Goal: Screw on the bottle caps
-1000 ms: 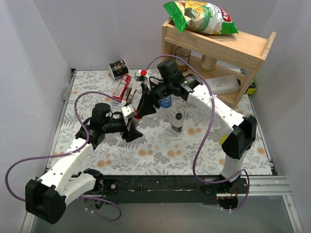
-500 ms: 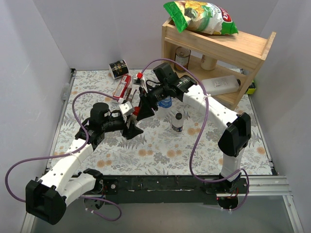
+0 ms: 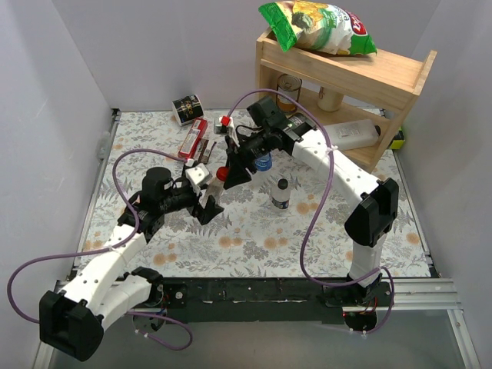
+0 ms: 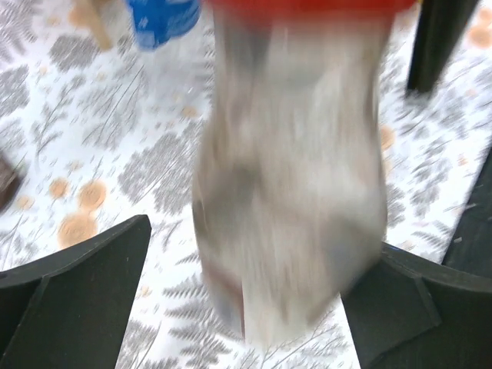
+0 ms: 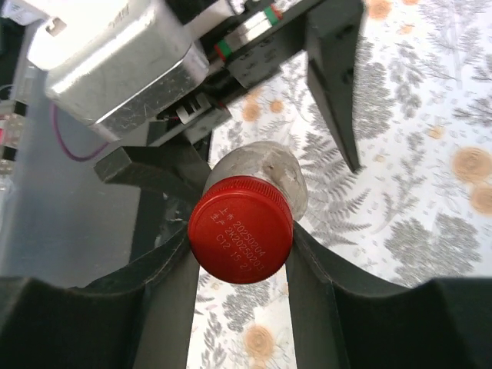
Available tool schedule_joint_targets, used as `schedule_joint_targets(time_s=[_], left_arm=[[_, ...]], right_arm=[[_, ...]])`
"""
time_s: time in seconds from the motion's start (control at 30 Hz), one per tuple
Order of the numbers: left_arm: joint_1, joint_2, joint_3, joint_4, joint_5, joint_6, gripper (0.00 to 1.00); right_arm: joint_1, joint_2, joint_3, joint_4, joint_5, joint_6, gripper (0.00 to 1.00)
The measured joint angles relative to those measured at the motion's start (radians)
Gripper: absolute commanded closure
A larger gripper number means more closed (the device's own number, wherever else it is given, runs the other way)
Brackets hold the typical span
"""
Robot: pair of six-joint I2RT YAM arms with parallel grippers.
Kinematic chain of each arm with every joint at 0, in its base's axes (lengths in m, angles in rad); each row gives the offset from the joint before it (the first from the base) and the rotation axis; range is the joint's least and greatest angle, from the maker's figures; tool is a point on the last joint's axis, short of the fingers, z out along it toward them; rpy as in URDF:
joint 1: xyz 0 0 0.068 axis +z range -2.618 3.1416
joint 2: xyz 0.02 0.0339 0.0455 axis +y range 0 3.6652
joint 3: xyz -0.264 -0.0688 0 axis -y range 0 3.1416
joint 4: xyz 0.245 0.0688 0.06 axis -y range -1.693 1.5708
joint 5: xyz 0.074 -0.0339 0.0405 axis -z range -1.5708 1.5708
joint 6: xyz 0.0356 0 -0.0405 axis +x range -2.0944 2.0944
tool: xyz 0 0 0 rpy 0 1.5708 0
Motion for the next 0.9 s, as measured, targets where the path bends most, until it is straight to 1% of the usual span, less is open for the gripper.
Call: schedule_joint_targets(time_s=[0.13, 0.3, 0.4, 0.47, 0.63, 0.7, 0.8, 0.9], left_arm=[[0.008, -0.043, -0.031, -0.087, -0.079, 0.087, 0.02], [0.016, -0.154, -0.071, -0.233, -0.135, 0.204, 0.02], [0.016, -0.2, -0.084, -0.301, -0.171, 0.232, 0.02], [0.016, -0.214, -0.096, -0.319, -0.2, 0.234, 0.02], [0.017, -0.228, -0.123, -0.351, -0.248, 0.229, 0.02], [0.017, -0.23, -0.128, -0.354, -0.261, 0.227, 0.02], [0.017, -0.23, -0.13, -0.352, -0.279, 0.227, 0.02], [0.017, -0.229, -0.138, -0.344, -0.29, 0.227, 0.02]], right_arm=[[-0.022, 0.007, 0.051, -0.06, 0.07, -0.081, 0.99], [-0.032, 0.025, 0.065, -0.091, 0.172, -0.164, 0.99], [-0.032, 0.06, 0.058, -0.088, 0.223, -0.206, 0.98], [-0.032, 0.065, 0.021, -0.069, 0.237, -0.23, 0.98], [-0.032, 0.05, -0.156, 0.038, 0.254, -0.271, 0.97], [-0.032, 0.051, -0.188, 0.058, 0.262, -0.277, 0.96], [-0.032, 0.051, -0.194, 0.093, 0.266, -0.284, 0.92], [-0.031, 0.048, -0.218, 0.142, 0.272, -0.288, 0.86]])
